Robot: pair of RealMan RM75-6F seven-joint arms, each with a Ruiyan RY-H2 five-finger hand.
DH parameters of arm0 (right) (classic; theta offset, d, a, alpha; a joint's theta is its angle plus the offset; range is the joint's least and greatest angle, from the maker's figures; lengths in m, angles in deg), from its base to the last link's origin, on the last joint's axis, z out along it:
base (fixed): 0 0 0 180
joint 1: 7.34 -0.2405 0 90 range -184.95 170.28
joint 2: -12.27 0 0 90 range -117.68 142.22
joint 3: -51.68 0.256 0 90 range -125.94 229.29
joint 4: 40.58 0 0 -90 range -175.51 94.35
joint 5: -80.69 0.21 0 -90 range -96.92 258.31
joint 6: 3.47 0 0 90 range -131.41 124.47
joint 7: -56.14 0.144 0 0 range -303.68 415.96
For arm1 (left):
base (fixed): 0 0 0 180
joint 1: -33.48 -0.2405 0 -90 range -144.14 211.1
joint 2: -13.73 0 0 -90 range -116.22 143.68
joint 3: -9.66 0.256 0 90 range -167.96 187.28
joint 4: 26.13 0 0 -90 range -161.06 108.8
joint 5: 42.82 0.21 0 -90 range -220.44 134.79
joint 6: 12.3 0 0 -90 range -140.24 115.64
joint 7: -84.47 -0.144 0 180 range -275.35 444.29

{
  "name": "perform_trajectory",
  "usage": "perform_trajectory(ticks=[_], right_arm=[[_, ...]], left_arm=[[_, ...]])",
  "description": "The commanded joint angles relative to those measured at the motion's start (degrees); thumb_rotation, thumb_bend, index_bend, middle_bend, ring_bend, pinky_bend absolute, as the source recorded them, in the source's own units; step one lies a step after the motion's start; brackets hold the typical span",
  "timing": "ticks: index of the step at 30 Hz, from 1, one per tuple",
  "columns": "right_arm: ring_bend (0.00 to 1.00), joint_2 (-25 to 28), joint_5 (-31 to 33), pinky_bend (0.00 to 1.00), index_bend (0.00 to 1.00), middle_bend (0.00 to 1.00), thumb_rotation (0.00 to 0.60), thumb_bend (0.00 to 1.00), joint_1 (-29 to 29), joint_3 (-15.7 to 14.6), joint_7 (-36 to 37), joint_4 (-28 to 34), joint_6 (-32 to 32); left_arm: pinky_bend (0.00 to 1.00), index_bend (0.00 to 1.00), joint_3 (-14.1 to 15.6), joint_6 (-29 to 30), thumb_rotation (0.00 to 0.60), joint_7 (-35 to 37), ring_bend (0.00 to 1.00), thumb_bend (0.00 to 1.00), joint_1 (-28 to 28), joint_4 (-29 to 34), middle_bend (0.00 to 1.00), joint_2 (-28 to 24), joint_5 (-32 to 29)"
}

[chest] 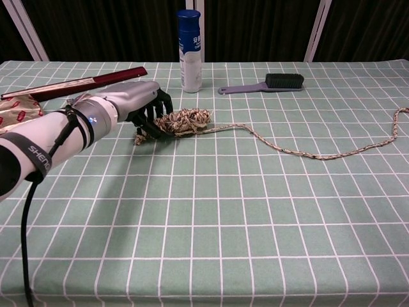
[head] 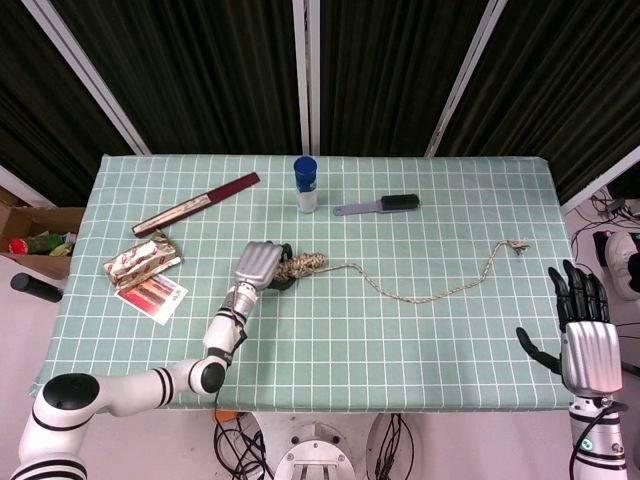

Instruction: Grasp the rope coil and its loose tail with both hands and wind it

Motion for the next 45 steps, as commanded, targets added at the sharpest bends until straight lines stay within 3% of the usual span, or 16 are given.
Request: perform_trajectory(ticks=[1, 11, 16, 21, 27, 36, 45], right_arm=[[0.00, 0.03, 0.09, 0.00, 0.00, 0.00, 0.600, 0.18, 0.02, -0.04, 0.05, -0.07, 0.02], [0.00, -0.38, 0.45, 0.00, 0.00, 0.00, 0.600, 0.18, -0.17, -0.31, 0.11, -0.43, -0.45], [0.00, -0.47, 0.47, 0.00, 0.00, 0.00, 0.600, 0.18, -0.46, -0.41, -0.41, -0.23, -0.92], [0.00, -0.60, 0.53, 0.00, 0.00, 0.00, 0.600, 0.18, -1.47, -0.49, -1.85, 0.37, -2.66], [0.00, -0.08, 7.50, 0.00, 0.00, 0.00, 0.600, 0.18, -4.07, 1.97, -3.70, -1.25, -8.43], [0.00, 0.37, 23.46, 0.00, 0.01, 0.00, 0.600, 0.19, -12.68, 7.73, -6.17, -13.51, -24.63], [0.00, -4.06, 26.55, 0.00, 0.06, 0.00, 0.600, 0.22, -20.34, 7.59, -8.54, -28.28, -34.50]], left_arm=[[0.57, 0.47, 0.13, 0.50, 0.583, 2.15, 0.45, 0.30, -0.38, 0.18, 0.53, -0.13, 1.64], [0.71, 0.64, 0.97, 2.40, 0.600, 10.16, 0.60, 0.42, -2.25, 0.00, 0.68, -0.60, 7.35], [0.80, 0.72, 0.94, 5.63, 0.600, 23.75, 0.69, 0.43, -4.61, 0.03, 0.77, -0.84, 14.48], [0.83, 0.75, 1.49, 7.68, 0.600, 38.01, 0.72, 0.43, -6.57, 1.95, 0.80, -2.86, 21.10], [0.84, 0.75, 2.72, 8.81, 0.600, 45.74, 0.72, 0.43, -8.14, 6.86, 0.81, -6.14, 25.01], [0.84, 0.75, 3.51, 8.91, 0.600, 56.96, 0.72, 0.43, -10.12, 14.35, 0.81, -12.05, 28.12], [0.84, 0.75, 3.90, 9.33, 0.600, 58.26, 0.72, 0.43, -11.02, 15.54, 0.81, -13.89, 28.28]])
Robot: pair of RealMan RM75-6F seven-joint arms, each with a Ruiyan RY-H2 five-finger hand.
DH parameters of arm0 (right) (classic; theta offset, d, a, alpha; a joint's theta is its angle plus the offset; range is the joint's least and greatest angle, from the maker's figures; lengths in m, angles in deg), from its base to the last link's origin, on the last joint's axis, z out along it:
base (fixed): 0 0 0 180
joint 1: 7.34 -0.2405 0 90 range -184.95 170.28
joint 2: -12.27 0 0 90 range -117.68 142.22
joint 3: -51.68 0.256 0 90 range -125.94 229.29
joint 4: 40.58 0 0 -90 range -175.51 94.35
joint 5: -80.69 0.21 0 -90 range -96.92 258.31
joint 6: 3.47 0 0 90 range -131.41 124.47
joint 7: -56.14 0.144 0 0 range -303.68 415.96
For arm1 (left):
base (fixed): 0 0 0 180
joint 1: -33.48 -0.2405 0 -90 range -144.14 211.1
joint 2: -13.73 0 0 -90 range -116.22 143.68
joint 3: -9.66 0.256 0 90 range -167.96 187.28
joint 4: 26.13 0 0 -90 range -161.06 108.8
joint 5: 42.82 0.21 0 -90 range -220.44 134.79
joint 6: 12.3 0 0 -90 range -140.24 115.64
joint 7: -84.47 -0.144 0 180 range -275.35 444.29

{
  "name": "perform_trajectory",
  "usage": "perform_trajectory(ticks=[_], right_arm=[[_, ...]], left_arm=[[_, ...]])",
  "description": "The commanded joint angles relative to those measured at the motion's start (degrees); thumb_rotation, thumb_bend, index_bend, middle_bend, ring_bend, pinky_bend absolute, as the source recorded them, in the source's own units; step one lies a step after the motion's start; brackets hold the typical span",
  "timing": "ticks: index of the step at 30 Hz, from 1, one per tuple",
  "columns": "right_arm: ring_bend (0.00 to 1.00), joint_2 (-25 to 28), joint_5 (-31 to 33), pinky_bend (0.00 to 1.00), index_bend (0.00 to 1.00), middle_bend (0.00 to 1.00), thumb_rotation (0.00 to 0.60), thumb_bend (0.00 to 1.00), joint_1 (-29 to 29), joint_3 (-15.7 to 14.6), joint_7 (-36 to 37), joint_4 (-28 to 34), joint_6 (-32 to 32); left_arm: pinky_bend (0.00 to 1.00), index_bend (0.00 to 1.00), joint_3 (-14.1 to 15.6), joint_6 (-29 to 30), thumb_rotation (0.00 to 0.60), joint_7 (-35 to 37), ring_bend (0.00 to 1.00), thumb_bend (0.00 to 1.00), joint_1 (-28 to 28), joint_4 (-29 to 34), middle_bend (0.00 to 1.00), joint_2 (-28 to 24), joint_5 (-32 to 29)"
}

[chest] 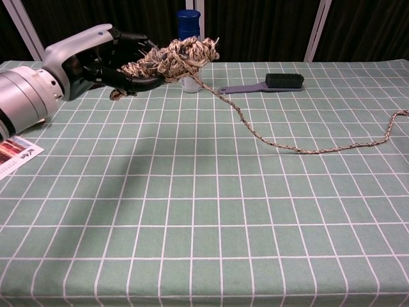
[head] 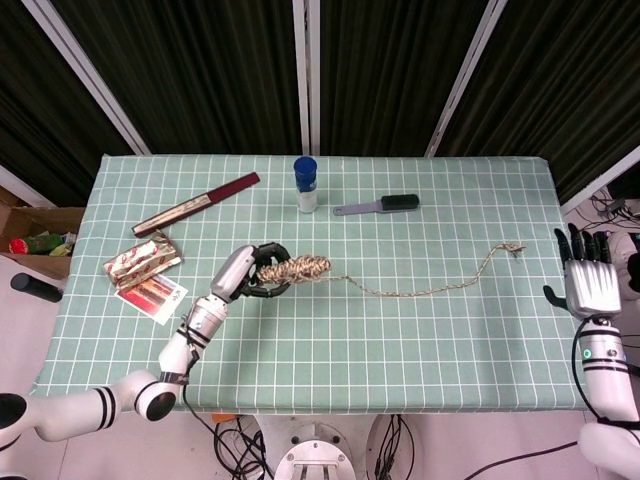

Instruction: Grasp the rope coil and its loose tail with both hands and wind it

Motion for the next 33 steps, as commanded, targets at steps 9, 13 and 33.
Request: perform_trajectory(ticks=[9, 13, 33], right_arm=[[0.00, -10.51, 6.81, 0.00, 0.12, 0.00, 0.600, 0.23, -9.95, 1.46, -0.59, -16.55, -12.29], [0.00, -13.85, 8.48, 0.00, 0.17, 0.00, 0.600, 0.21, -12.52, 1.90, 0.45, -20.85, -15.72], [0.00, -25.98, 11.48, 0.00, 0.33, 0.00, 0.600, 0.33, -17.95, 2.03, 1.35, -37.14, -20.30]], left_arm=[[0.84, 0.76, 1.16, -0.76, 0.600, 2.57, 0.73, 0.43, -0.89, 2.26, 0.81, -2.84, 0.63], [0.84, 0.75, 1.29, -1.50, 0.600, 2.94, 0.73, 0.43, -0.70, 2.53, 0.81, -3.30, 0.57], [0.84, 0.75, 1.04, -3.10, 0.600, 4.45, 0.73, 0.43, 0.19, 1.17, 0.81, -2.78, 0.09]])
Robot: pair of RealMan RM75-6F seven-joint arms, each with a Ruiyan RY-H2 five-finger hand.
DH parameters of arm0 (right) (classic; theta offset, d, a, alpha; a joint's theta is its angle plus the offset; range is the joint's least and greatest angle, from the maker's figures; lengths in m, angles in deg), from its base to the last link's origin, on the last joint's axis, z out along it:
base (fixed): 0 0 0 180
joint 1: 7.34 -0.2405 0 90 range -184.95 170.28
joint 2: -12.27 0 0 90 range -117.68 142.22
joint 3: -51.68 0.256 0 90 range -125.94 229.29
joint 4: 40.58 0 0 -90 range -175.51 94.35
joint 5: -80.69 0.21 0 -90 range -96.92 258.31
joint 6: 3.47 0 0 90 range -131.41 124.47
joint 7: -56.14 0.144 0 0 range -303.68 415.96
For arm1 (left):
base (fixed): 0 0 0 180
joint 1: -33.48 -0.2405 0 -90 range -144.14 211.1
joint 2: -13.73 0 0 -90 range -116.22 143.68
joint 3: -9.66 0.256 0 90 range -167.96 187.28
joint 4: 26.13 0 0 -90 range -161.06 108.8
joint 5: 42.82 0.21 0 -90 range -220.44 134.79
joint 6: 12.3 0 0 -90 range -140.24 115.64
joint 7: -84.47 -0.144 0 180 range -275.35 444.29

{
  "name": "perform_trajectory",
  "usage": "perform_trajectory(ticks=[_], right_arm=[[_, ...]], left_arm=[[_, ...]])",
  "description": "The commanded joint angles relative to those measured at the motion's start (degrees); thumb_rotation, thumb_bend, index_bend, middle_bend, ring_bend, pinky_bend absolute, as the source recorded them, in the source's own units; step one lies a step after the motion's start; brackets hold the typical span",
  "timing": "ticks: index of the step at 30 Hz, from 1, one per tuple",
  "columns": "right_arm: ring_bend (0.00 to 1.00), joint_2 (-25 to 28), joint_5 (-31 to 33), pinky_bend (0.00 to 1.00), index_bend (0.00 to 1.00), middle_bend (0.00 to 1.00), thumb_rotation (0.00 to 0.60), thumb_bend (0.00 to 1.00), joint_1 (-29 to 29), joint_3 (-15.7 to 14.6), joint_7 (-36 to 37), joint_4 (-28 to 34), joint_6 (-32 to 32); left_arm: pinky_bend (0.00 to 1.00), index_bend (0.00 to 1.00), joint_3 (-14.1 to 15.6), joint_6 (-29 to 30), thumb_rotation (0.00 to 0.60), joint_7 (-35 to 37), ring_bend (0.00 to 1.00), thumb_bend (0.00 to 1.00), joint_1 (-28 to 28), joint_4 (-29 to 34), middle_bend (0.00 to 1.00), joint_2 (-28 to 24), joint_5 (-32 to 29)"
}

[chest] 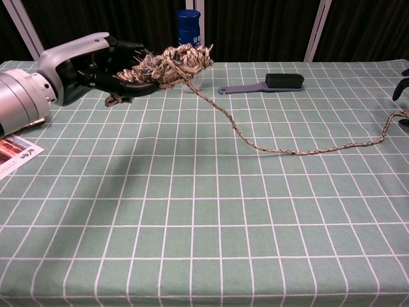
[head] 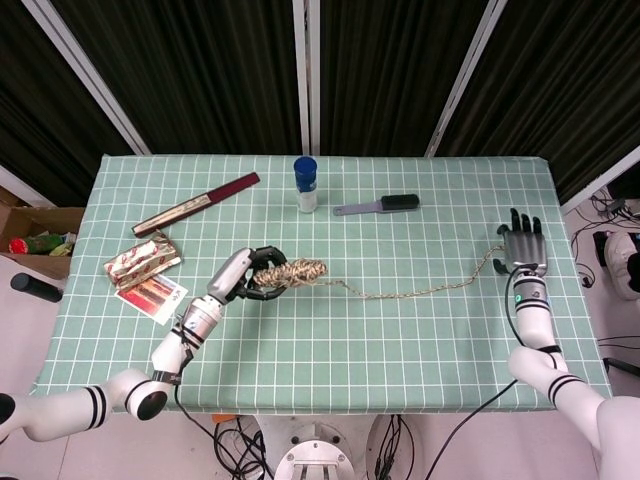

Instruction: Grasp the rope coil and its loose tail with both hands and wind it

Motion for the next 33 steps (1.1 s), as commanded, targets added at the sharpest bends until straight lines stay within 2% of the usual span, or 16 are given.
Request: perform_trajectory(ticks=[1, 16, 33], right_arm=[[0.00, -1.10, -0.46, 0.00, 0.33, 0.00, 0.600, 0.34, -0.42, -0.07, 1.16, -1.45, -0.41], [0.00, -3.53, -2.67, 0.00, 0.44, 0.00, 0.600, 0.34, -0.64, -0.48, 4.02, -5.26, -0.56], [0.00, -3.52, -4.68, 0.00, 0.58, 0.00, 0.600, 0.38, 0.11, -0.61, 5.70, -4.44, 0.98]], left_arm=[[0.84, 0.75, -0.04, -0.11, 0.600, 0.09, 0.73, 0.43, 0.09, 0.08, 0.81, -0.07, 0.03], [0.84, 0.75, -0.07, -0.75, 0.600, -0.30, 0.72, 0.43, 0.50, 0.00, 0.81, 0.27, -0.40], [0.84, 0.75, -0.07, -1.38, 0.600, -0.13, 0.72, 0.43, 0.83, 0.23, 0.81, 0.12, -0.48]])
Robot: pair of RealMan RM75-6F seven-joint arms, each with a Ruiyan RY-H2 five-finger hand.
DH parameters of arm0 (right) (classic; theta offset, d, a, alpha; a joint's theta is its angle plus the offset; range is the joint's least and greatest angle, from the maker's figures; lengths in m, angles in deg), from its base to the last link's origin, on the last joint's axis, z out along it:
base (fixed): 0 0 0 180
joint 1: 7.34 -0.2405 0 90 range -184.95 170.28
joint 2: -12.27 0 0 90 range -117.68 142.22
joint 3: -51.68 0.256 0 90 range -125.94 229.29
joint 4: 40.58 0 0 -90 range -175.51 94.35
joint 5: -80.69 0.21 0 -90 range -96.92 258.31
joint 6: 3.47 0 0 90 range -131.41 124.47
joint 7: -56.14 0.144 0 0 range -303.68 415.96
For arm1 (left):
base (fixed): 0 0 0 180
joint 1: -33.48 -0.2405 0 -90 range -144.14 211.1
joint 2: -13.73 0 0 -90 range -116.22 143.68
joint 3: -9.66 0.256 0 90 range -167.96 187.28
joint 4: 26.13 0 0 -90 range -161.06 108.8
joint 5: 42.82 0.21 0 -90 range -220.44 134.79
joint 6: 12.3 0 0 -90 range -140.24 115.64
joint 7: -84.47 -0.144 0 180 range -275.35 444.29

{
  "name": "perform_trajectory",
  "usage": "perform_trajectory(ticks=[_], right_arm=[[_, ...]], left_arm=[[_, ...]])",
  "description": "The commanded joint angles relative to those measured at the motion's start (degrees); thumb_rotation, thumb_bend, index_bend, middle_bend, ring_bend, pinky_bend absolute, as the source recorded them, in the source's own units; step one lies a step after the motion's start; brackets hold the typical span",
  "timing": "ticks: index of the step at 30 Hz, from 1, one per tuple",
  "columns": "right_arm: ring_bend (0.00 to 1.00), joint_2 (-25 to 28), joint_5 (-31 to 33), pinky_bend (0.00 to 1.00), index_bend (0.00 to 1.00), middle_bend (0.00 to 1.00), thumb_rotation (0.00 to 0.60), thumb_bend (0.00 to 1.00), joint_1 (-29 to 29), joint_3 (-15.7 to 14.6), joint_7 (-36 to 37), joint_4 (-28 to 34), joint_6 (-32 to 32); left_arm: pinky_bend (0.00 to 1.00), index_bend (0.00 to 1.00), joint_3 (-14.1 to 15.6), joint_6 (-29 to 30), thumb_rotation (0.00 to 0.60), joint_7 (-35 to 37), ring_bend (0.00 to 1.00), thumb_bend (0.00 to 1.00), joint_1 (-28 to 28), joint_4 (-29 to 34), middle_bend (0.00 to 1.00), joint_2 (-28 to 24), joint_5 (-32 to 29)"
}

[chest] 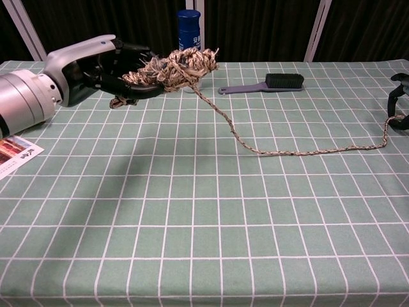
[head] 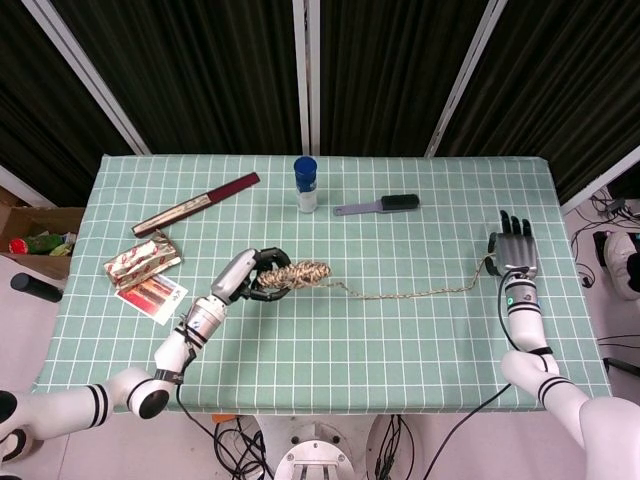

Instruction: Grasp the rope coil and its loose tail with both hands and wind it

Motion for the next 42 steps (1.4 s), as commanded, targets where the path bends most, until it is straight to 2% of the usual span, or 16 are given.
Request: perform_trajectory(ticks=[1, 5, 15, 26, 32, 35, 38, 42], right_arm=[[0.00, 0.08, -0.13, 0.00, 0.58, 0.00, 0.600, 0.41, 0.07, -0.02, 0.05, 0.14, 0.04], [0.00, 0.23, -0.35, 0.00, 0.59, 0.00, 0.600, 0.48, 0.27, -0.01, 0.17, 0.49, 0.30], [0.00, 0.57, -1.47, 0.00, 0.66, 0.02, 0.600, 0.48, 0.91, -0.25, 1.44, 0.98, 1.30], [0.00, 1.45, -6.36, 0.00, 0.87, 0.06, 0.600, 0.48, 2.06, -1.49, 6.32, 3.48, 6.86], [0.00, 3.88, -13.76, 0.00, 0.96, 0.08, 0.600, 0.48, 2.93, -4.09, 10.08, 11.01, 14.57], [0.00, 5.56, -16.45, 0.00, 0.97, 0.08, 0.600, 0.48, 2.81, -4.17, 9.97, 16.96, 18.40], [0.00, 8.20, -16.68, 0.00, 0.98, 0.09, 0.600, 0.48, 1.95, -2.22, 8.32, 25.51, 20.23], [0.00, 12.35, -11.49, 0.00, 0.96, 0.09, 0.600, 0.48, 0.14, 2.45, 3.02, 38.09, 18.17]], left_arm=[[0.84, 0.75, -0.02, -0.05, 0.600, 0.10, 0.72, 0.43, 0.07, -0.03, 0.81, 0.05, 0.04], [0.84, 0.75, 0.02, -0.18, 0.600, 0.29, 0.72, 0.43, 0.14, -0.06, 0.81, 0.07, 0.10], [0.84, 0.75, 0.32, -0.69, 0.600, 1.03, 0.72, 0.44, 0.18, -0.26, 0.81, 0.05, 0.12], [0.84, 0.75, 0.25, -0.74, 0.600, 2.29, 0.72, 0.44, 0.12, -0.48, 0.81, 0.02, 0.14], [0.84, 0.76, -1.27, 0.31, 0.600, 3.37, 0.72, 0.44, -0.06, 0.04, 0.81, 0.17, -0.81], [0.84, 0.76, -1.59, -1.12, 0.600, 3.97, 0.72, 0.44, 0.74, 1.56, 0.81, -0.76, -0.61], [0.84, 0.76, -1.07, -2.74, 0.600, 1.42, 0.72, 0.44, 2.07, 2.28, 0.81, -1.37, 0.38], [0.84, 0.76, -0.92, -3.62, 0.600, -4.47, 0.72, 0.44, 3.50, 2.95, 0.81, -0.45, -0.13]])
